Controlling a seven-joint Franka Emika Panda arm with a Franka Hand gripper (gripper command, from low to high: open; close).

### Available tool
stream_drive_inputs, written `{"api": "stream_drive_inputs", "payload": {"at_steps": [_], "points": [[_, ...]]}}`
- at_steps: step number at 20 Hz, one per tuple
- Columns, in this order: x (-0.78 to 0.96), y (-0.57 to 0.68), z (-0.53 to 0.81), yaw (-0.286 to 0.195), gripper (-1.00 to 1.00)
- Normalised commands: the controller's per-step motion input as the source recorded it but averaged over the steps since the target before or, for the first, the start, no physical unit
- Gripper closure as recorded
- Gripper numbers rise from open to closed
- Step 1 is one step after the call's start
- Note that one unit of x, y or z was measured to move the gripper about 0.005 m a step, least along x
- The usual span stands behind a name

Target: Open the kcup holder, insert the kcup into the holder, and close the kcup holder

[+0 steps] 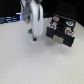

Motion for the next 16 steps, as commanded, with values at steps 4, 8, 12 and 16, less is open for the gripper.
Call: {"api": "stream_drive_inputs", "payload": {"at_steps": [4,8,12,16], "points": [[0.1,0.66,0.61,0.015,1.0],[0.1,0.67,0.51,0.015,1.0],[0.13,0.68,0.39,0.007,1.0],[0.11,0.67,0.33,0.016,1.0]]}}
